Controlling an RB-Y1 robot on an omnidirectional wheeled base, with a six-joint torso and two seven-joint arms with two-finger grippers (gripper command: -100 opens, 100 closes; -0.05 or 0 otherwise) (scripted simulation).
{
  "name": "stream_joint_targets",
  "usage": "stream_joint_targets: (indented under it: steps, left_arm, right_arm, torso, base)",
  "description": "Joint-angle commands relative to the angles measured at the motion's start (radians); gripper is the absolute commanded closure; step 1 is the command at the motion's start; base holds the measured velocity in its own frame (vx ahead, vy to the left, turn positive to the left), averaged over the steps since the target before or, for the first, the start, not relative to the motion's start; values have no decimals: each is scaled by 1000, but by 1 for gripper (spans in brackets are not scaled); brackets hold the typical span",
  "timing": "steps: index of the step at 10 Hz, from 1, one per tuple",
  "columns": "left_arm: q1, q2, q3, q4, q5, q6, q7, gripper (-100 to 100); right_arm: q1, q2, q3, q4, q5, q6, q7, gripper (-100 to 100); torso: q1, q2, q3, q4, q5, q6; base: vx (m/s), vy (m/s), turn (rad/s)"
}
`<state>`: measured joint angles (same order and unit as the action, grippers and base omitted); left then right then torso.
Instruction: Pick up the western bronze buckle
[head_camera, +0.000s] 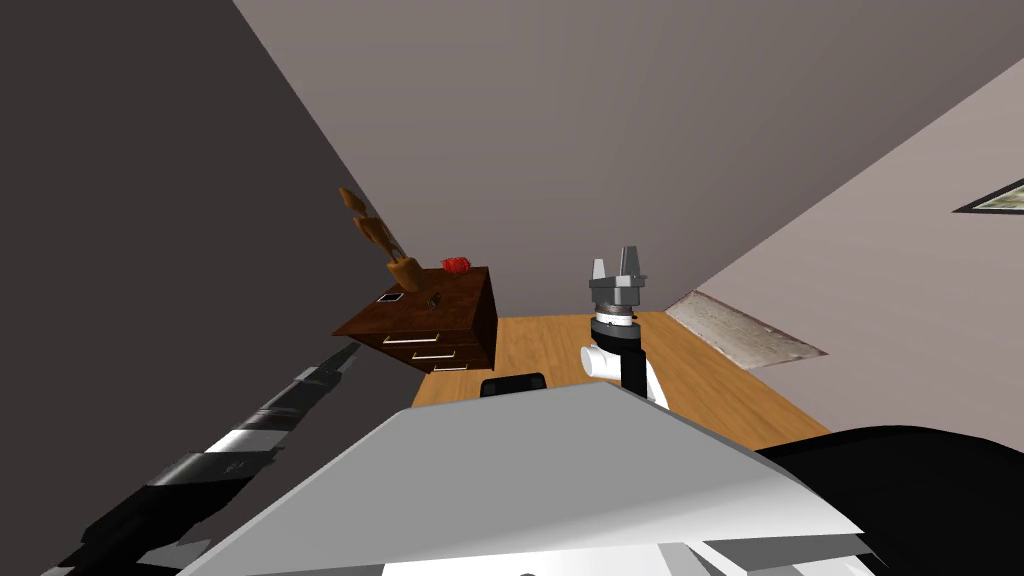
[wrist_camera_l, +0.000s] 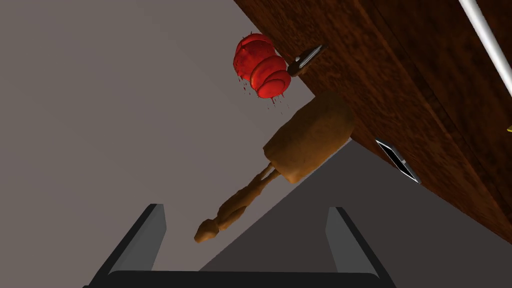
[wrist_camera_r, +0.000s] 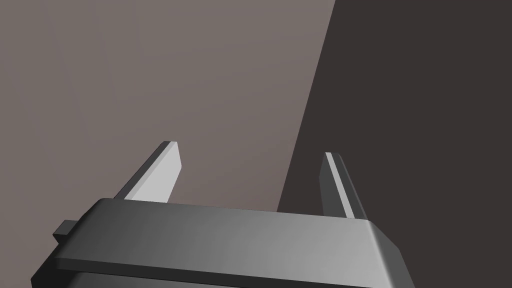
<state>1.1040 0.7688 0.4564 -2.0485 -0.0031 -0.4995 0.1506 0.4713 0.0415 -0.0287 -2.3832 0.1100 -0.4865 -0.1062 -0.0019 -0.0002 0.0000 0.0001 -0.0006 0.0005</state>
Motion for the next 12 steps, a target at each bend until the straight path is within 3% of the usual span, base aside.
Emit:
stream_joint_targets:
  steps: [1,2,3,4,5,7,8,9,10,11,12]
  left_arm:
    - [50,50,35,31,1,8,14,-100]
    - [52,76,35,31,1,8,14,-100]
    - [90,107,70,58,1,18,28,-100]
    - [104,140,70,58,1,18,28,-100]
    - [140,170,105,86,1,27,43,-100]
    - [156,212,105,86,1,27,43,-100]
    - [204,250,138,115,1,36,57,-100]
    - [206,274,138,115,1,36,57,-100]
    - [247,304,171,145,0,44,71,-100]
    - [256,338,171,145,0,44,71,-100]
    - [256,349,171,145,0,44,71,-100]
  right_arm:
    - [0,0,0,0,0,0,0,0]
    - [0,0,0,0,0,0,0,0]
    - [0,0,0,0,0,0,0,0]
    - [0,0,0,0,0,0,0,0]
    - [0,0,0,0,0,0,0,0]
    - [0,0,0,0,0,0,0,0]
    - [0,0,0,0,0,0,0,0]
    - [0,0,0,0,0,0,0,0]
    - [0,0,0,0,0,0,0,0]
    - [0,0,0,0,0,0,0,0]
    - [0,0,0,0,0,0,0,0]
  torso:
    - [0,0,0,0,0,0]
    - [-1,-1,0,0,0,0]
    - [-2,-1,-1,0,0,0]
    - [-3,-1,0,0,-1,0]
    - [-3,-1,-1,0,-1,0]
    - [-2,-2,-1,0,-1,0]
    - [0,-1,-1,0,0,0]
    - [-1,-2,-1,0,0,0]
    - [-1,-2,-1,0,0,0]
    - [-2,-3,-2,-1,0,0]
    - [-2,-3,-2,-1,0,0]
  base:
    - [15,-47,-7]
    - [12,-62,8]
    - [8,-84,4]
    - [14,-79,7]
    - [30,-89,1]
    - [14,-44,6]
    - [24,-48,-6]
    - [26,-51,10]
    - [35,-67,1]
    - [35,-61,8]
    - [19,-25,2]
